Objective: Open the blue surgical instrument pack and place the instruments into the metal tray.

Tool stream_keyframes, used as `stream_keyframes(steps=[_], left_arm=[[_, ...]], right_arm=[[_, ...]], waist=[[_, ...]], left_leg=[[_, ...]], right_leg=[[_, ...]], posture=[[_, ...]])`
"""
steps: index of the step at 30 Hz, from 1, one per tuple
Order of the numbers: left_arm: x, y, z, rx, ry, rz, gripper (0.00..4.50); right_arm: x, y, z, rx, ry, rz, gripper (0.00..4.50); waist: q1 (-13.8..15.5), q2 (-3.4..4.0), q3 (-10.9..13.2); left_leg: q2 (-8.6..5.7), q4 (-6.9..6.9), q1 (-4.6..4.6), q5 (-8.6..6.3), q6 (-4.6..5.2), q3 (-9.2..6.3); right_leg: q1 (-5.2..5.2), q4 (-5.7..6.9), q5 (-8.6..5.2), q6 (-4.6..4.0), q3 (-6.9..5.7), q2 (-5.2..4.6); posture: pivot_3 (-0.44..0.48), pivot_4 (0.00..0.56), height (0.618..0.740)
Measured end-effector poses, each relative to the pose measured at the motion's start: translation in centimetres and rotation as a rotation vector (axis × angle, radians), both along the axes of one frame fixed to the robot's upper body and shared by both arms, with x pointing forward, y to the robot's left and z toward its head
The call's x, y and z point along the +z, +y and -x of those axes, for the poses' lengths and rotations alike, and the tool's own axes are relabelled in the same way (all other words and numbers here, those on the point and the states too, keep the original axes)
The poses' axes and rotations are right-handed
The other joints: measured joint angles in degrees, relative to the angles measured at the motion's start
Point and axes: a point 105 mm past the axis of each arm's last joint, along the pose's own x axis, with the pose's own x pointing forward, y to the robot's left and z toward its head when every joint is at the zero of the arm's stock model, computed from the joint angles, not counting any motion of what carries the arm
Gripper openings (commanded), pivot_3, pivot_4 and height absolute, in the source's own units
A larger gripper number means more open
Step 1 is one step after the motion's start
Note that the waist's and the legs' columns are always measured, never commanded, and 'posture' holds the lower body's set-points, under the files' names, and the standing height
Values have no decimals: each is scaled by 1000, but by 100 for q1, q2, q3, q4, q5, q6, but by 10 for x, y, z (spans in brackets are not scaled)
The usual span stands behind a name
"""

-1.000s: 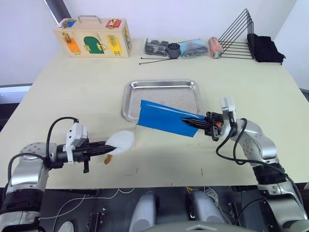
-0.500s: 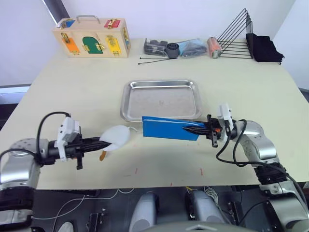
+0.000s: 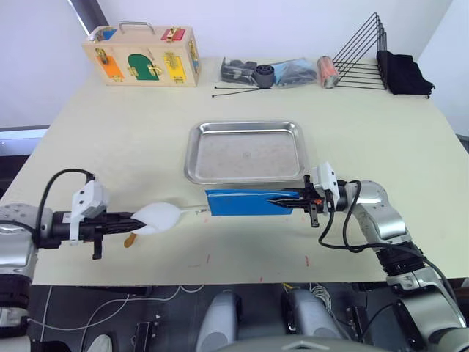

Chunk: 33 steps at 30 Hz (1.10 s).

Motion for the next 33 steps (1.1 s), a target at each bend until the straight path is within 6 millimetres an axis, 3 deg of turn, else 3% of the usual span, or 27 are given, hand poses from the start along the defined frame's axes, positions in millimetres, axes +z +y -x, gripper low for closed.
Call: stream_keyframes(steps=[5,7,12,15,18,21,22,33], left_arm=[[0,1,-2,21,13,15,3160],[2,1,-3,37,29,48,4340],[19,4,-2,67,39,125,4431],[43,11,-3,100,16,177,4431],[55,8,-10,86,-34,187,4431],[65,-7,-23,42,-123,225,4431],[65,-20,-29,2,-153,248,4431],[47,-86,-43,-189,-186,290,4431]], right_arm=[[-1,-2,-1,-12,-3,13,0],[-4,-4,-1,-19,3,19,0],[-5,-5,-1,-23,6,24,0],[-5,-7,-1,-23,7,28,0],[-6,-7,0,-19,7,32,0],[-7,-8,2,-4,8,38,0],[-8,-8,2,-1,8,48,0],[-10,-6,3,9,7,53,0]], waist=[[-5,0,0],[-3,-1,1],[-28,-2,2],[-27,-4,4],[1,-3,5],[31,-3,6],[32,-3,6],[-8,-7,8]], left_leg=[[0,0,0,0,0,0],[0,0,-1,0,0,-3],[1,0,-1,0,0,-5],[2,1,-1,0,0,-7],[-1,2,-3,0,0,-8],[-3,3,-4,0,0,-4],[-3,3,-5,0,0,-5],[-6,5,-5,0,0,-9]], right_leg=[[0,1,0,0,0,0],[0,1,0,0,-3,0],[-1,2,0,0,-3,3],[-1,3,0,0,-4,4],[0,2,0,0,-7,2],[1,-1,0,1,-5,-2],[1,0,1,1,-5,-3],[0,5,1,0,-3,2]], posture=[[0,150,740],[0,150,740],[0,150,740],[0,150,740],[0,150,740],[0,150,740],[0,150,740],[0,150,740]])
